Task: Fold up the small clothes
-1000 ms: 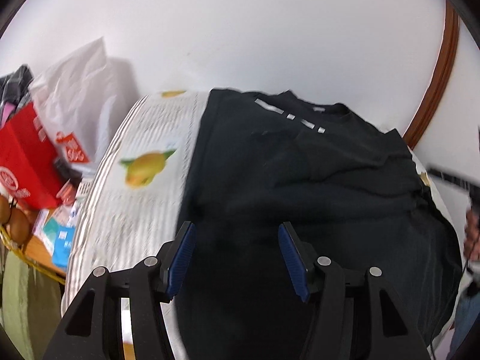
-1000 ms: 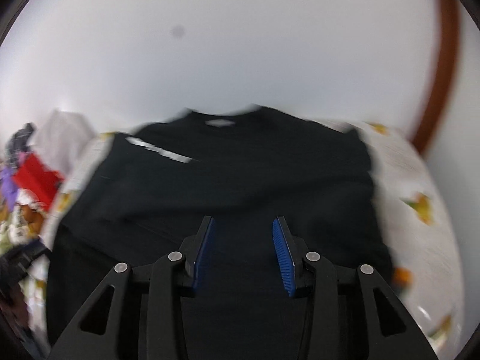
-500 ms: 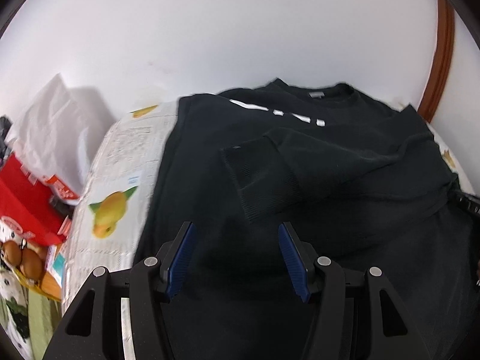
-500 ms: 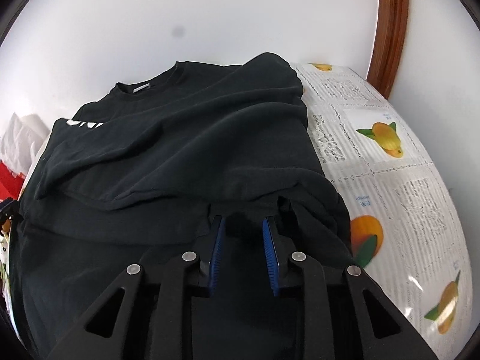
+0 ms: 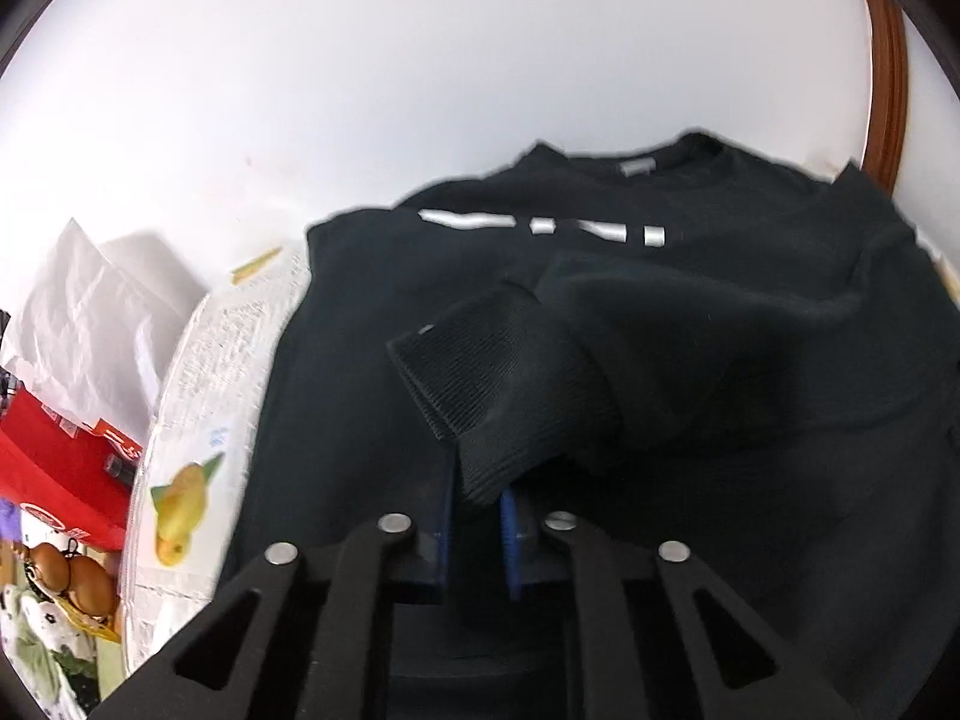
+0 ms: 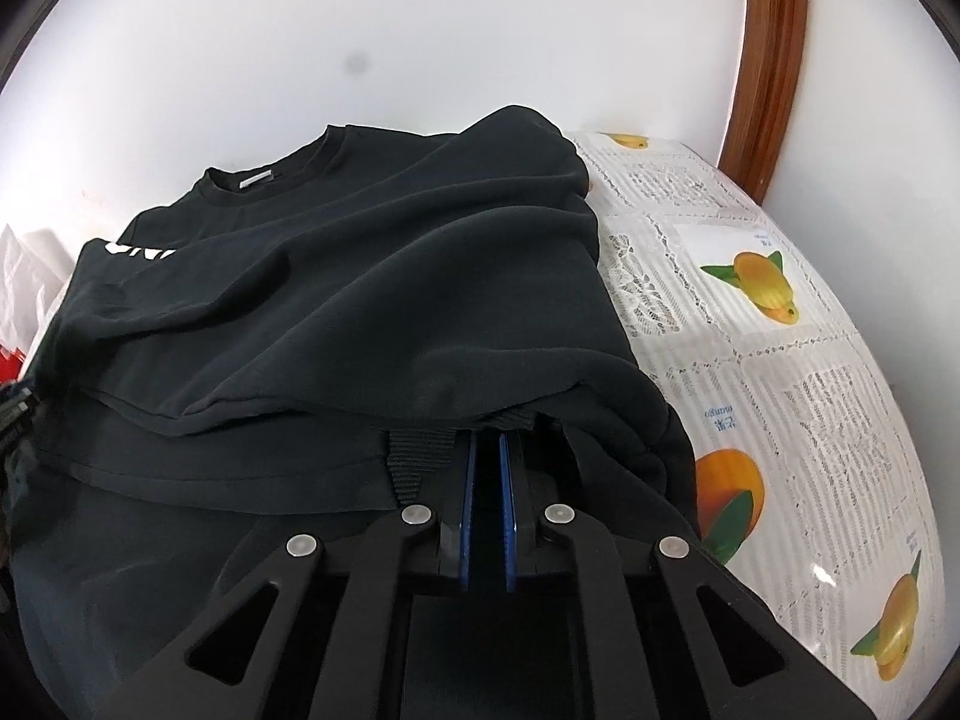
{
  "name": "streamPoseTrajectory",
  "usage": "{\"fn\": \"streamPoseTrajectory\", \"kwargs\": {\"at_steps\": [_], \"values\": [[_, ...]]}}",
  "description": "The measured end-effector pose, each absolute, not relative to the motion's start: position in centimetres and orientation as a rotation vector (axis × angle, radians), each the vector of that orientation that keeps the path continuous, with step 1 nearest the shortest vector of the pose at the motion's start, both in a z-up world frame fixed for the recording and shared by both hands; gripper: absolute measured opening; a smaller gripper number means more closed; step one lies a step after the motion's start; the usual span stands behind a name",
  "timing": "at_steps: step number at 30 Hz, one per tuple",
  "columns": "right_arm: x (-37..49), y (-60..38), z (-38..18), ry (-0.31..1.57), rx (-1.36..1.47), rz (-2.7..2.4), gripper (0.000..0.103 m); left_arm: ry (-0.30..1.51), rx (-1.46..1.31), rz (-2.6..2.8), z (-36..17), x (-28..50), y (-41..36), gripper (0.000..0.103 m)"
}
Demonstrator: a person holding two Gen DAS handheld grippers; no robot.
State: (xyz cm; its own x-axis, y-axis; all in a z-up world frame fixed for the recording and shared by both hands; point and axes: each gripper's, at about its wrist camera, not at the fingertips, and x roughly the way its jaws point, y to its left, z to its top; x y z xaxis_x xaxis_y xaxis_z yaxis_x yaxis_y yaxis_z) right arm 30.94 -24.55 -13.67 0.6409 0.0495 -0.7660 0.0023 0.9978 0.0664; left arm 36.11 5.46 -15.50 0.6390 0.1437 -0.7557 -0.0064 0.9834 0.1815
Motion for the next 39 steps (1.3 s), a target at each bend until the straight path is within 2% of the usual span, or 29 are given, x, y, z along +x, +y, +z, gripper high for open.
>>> {"fn": "streamPoseTrajectory", "kwargs": {"at_steps": [6,13,18,19,21,22,23,30,35,39], "values": [[31.1,-25.2,-13.6,0.891,0.099,0.04,0.006,0.838,0.087,0.127,-12.6,33.7,9.6,0.011],[29.7,-24.9,-12.5,0.914,0.039,0.042,0.005,0.941,0.014,0.105,-16.0,32.9,11.8,0.012],[27.5,-24.8,-9.7,0.835,0.044,0.186,0.015,0.956,0.023,0.089,-16.5,31.9,11.5,0.016],[27.2,-24.6,-9.1,0.815,0.044,0.206,0.018,0.955,0.01,0.082,-16.4,31.7,11.8,0.019],[27.3,-24.1,-8.2,0.771,0.031,0.218,0.035,0.946,-0.025,0.073,-15.8,30.9,12.3,0.032],[27.8,-23.9,-8.0,0.751,0.022,0.205,0.036,0.939,-0.044,0.066,-15.5,30.6,12.7,0.043],[28.4,-23.8,-8.2,0.747,0.02,0.187,0.036,0.932,-0.055,0.066,-15.3,30.4,12.9,0.049],[32.3,-24.2,-12.5,0.892,0.002,0.016,0.036,0.879,-0.102,0.061,-13.9,30.6,13.6,0.049],[29.6,-24.3,-10.8,0.846,0.009,0.053,0.036,0.936,-0.075,0.079,-16.0,33.1,12.8,0.049],[27.5,-25.1,-9.5,0.818,0.014,0.068,0.04,0.923,-0.065,0.089,-16.3,32.9,12.7,0.049]]}}
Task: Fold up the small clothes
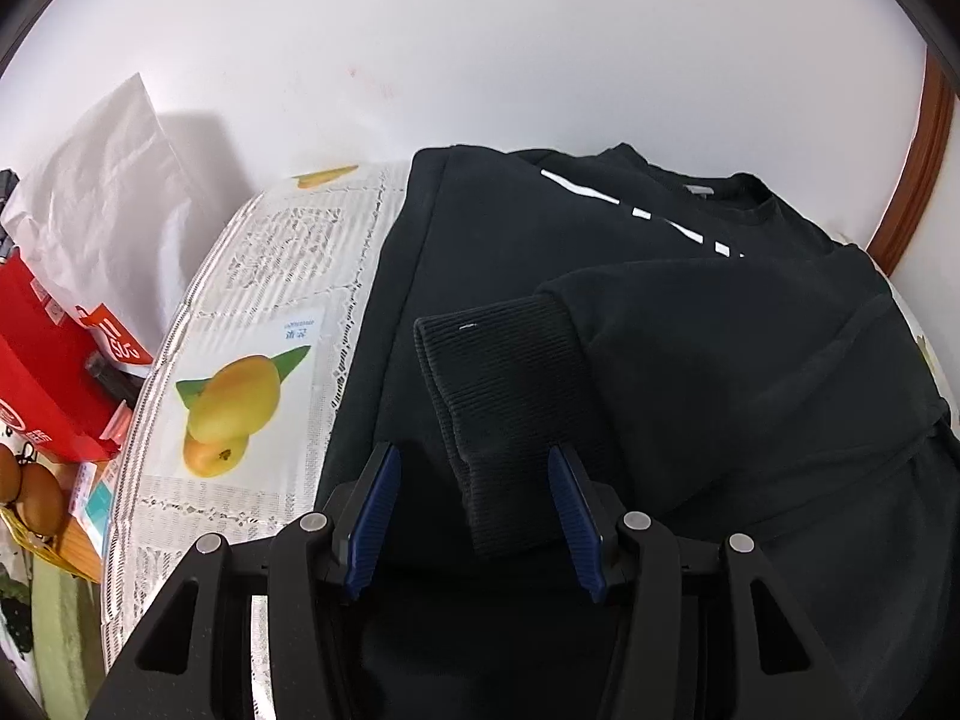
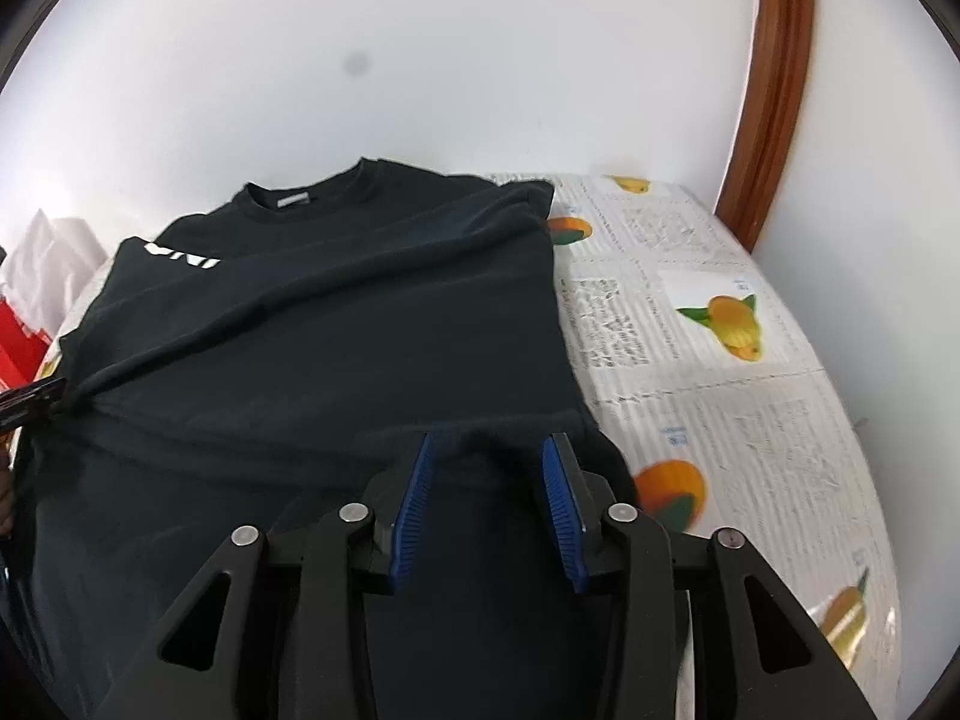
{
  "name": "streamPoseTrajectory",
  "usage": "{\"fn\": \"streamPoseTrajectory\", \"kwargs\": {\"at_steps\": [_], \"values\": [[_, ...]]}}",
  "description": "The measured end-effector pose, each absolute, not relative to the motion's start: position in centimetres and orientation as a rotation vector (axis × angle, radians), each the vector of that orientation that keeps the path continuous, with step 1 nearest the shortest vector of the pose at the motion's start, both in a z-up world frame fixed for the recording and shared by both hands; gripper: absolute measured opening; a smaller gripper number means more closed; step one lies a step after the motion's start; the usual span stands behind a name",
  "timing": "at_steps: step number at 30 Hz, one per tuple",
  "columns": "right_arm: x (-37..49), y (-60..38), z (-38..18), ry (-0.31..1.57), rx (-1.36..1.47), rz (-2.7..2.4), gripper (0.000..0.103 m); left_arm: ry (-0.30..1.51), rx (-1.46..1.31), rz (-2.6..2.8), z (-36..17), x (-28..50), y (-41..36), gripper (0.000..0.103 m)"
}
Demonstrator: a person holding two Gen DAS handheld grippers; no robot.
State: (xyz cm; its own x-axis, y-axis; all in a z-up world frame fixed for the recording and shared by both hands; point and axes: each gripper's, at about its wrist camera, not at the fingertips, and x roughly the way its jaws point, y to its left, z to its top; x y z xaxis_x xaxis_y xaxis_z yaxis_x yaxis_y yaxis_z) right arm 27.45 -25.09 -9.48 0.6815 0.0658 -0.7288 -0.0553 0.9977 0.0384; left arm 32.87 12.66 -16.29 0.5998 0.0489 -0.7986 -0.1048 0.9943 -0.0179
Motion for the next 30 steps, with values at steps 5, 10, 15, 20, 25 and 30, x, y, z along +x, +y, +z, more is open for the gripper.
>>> {"fn": "streamPoseTrajectory", "kwargs": {"at_steps": [5,10,15,20,25,30], "values": [[25.5,-25.9,-8.7,0.813,-0.039,0.004,0.042,0.927,-0.1,0.071,-15.3,31.0,13.0,0.049],[23.4,-27.9,-8.9,0.809,-0.007,-0.062,0.042,0.923,-0.061,0.067,-14.8,27.7,12.7,0.049],[20.3,-29.3,-10.7,0.872,0.002,-0.063,0.044,0.925,-0.057,0.095,-14.4,23.9,13.7,0.049],[16.7,-30.7,-12.7,0.899,0.073,-0.023,0.048,0.957,-0.132,0.081,-15.0,19.5,15.3,0.049],[14.0,-30.7,-14.5,0.915,0.082,-0.001,0.048,0.987,-0.176,0.044,-16.5,16.0,14.7,0.049],[11.6,-30.4,-15.6,0.887,0.083,0.031,0.049,0.986,-0.12,0.044,-17.3,13.5,13.3,0.049]]}}
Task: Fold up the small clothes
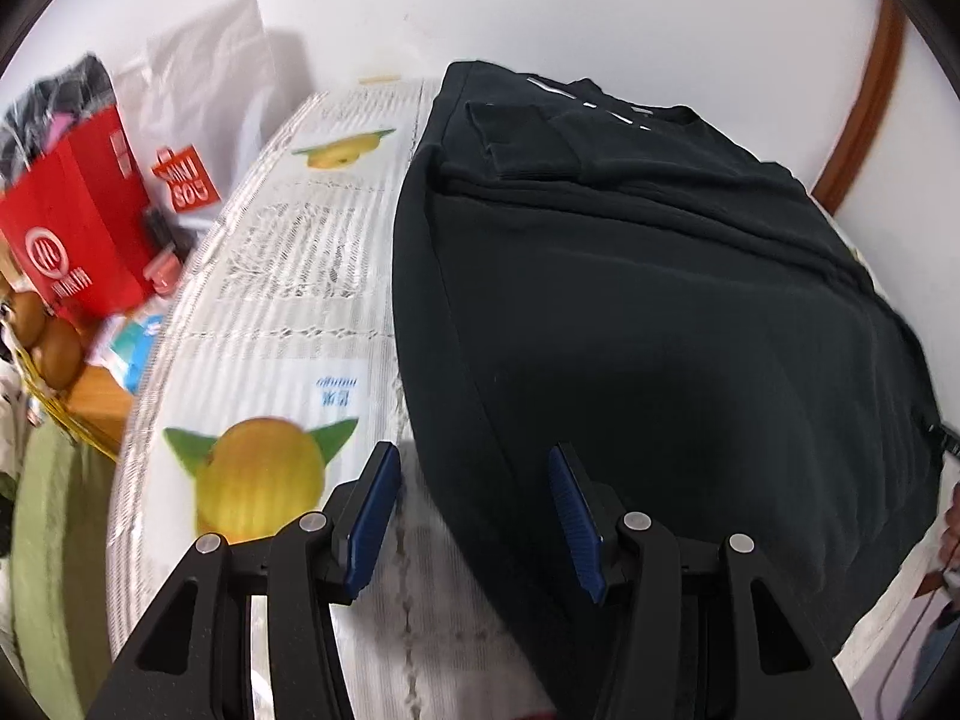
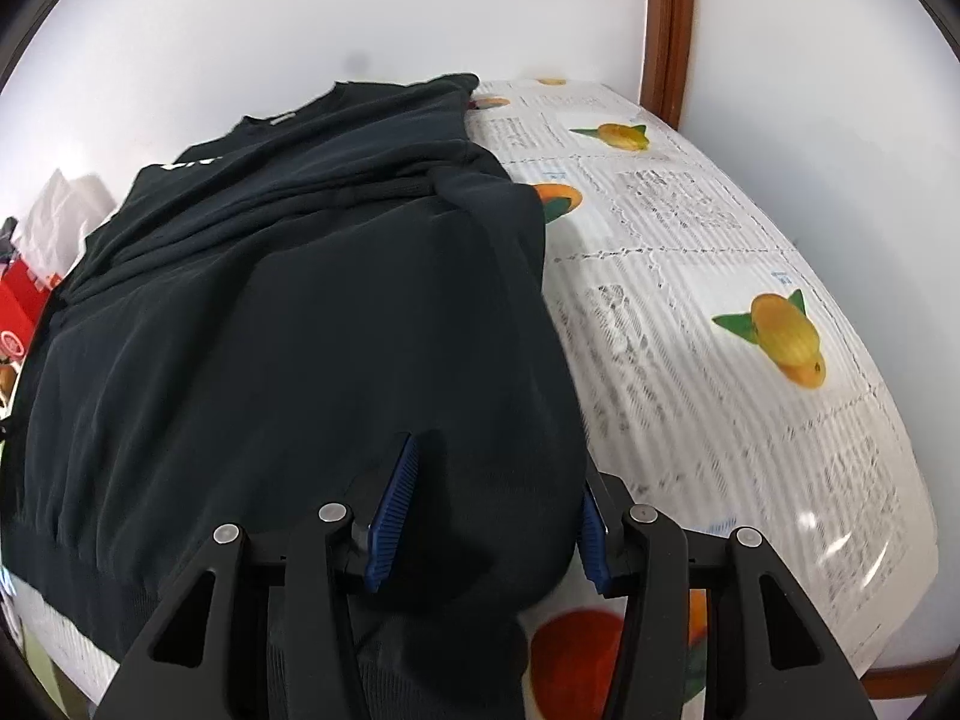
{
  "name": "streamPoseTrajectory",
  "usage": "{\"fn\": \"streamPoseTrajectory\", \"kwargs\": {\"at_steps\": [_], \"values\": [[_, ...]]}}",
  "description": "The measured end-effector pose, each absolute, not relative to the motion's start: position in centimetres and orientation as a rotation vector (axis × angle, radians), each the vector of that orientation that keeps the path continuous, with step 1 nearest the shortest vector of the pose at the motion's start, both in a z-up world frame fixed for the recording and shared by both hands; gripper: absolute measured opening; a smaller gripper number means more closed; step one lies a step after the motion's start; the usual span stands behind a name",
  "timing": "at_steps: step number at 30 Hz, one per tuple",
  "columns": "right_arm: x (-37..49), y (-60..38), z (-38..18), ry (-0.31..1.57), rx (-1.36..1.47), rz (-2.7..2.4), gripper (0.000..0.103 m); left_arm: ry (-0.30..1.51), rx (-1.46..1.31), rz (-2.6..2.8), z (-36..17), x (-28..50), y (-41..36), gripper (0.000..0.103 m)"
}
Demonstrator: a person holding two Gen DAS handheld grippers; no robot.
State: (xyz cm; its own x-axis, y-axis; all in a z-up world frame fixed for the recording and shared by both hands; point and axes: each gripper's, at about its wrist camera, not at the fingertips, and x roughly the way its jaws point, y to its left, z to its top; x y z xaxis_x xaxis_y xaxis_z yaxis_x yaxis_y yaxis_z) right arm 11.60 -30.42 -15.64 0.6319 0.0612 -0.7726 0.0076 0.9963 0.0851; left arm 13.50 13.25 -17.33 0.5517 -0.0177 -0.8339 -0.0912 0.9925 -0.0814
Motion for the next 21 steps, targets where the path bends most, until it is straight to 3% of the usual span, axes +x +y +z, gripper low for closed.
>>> {"fn": "streamPoseTrajectory", "kwargs": {"at_steps": [14,15,16,17,18,21], "values": [[8.1,-29.1,-16.4,0.817,0.098,0.048,0.05,0.988,-0.155,-0.019,-17.1,9.1,10.2,0.046],[8.0,-28.9,-16.4,0.812,0.085,0.043,0.047,0.979,-0.123,0.007,-17.1,9.1,9.8,0.04],[7.9,-28.6,-16.5,0.806,0.073,0.039,0.044,0.97,-0.107,0.029,-17.1,8.9,9.6,0.024],[7.7,-28.2,-16.5,0.795,0.06,0.046,0.03,0.962,-0.111,0.037,-17.1,8.9,9.6,0.015],[7.5,-28.1,-16.5,0.789,0.052,0.052,0.017,0.961,-0.138,0.035,-17.0,8.9,9.9,0.011],[7.3,-28.0,-16.2,0.78,0.021,0.051,0.012,0.955,-0.209,0.019,-16.5,8.6,11.2,0.007]]}}
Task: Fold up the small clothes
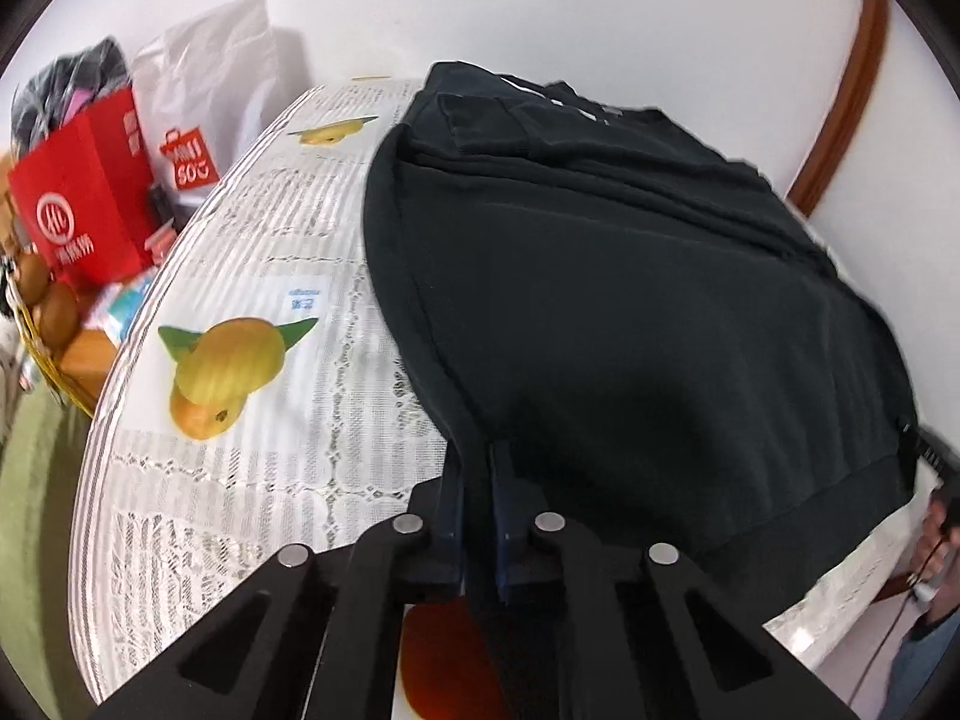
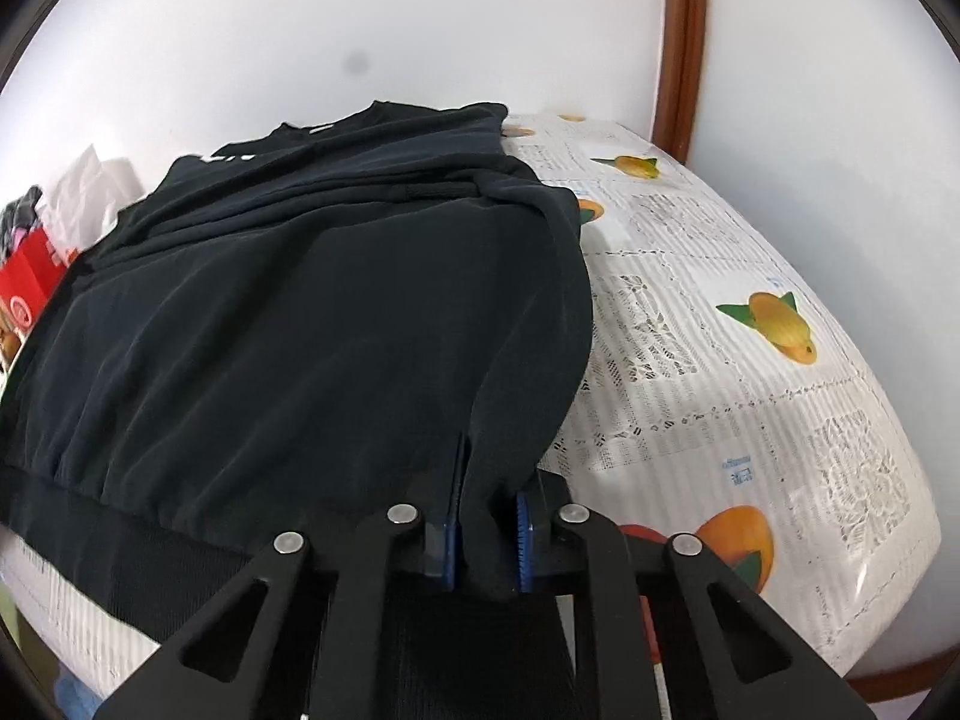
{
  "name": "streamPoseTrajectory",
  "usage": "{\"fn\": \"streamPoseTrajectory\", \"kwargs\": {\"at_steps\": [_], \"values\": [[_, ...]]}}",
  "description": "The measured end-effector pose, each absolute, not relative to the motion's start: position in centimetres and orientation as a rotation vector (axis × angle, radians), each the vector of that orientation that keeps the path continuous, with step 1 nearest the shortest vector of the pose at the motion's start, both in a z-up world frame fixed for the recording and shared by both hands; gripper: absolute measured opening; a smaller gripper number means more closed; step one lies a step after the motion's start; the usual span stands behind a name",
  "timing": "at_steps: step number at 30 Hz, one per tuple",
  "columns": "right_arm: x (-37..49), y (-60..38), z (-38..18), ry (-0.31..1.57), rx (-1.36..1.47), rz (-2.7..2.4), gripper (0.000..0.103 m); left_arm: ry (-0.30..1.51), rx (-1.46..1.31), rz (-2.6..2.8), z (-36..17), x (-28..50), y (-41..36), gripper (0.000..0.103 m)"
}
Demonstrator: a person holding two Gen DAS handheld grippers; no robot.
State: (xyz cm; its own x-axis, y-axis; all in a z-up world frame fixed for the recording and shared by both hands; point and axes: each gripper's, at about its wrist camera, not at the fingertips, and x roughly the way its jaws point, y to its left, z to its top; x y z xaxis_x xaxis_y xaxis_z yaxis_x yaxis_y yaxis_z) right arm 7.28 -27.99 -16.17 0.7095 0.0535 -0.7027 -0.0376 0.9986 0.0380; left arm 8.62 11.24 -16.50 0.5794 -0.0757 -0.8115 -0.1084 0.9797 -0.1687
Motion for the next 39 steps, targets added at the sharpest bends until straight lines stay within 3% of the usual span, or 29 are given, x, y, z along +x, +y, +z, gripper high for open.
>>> {"fn": "streamPoseTrajectory", "kwargs": {"at_steps": [7,10,14,19,20,22,23,39], "values": [[6.6,-30.2,-16.3,0.815,0.118,0.097,0.015,0.976,-0.264,-0.022,-17.2,7.8,12.6,0.009],[7.1,-30.3,-16.4,0.814,0.131,0.099,0.021,0.975,-0.302,-0.041,-17.4,8.2,13.0,0.011],[8.4,-30.1,-16.4,0.805,0.169,0.1,0.04,0.973,-0.336,-0.047,-17.5,9.4,13.2,0.014],[9.8,-28.6,-16.5,0.789,0.154,0.075,0.042,0.969,-0.326,-0.026,-17.4,10.4,12.4,0.019],[10.0,-28.1,-16.4,0.791,0.139,0.067,0.039,0.971,-0.314,-0.018,-17.3,10.5,12.2,0.019],[10.2,-27.5,-16.3,0.794,0.101,0.065,0.021,0.979,-0.284,-0.001,-17.2,10.6,11.7,0.018],[10.2,-27.2,-16.2,0.795,0.077,0.065,0.01,0.982,-0.272,0.008,-17.1,10.8,11.6,0.009],[6.1,-28.7,-10.0,0.661,0.102,0.184,0.007,0.837,-0.309,-0.042,-10.6,9.7,14.3,0.007]]}}
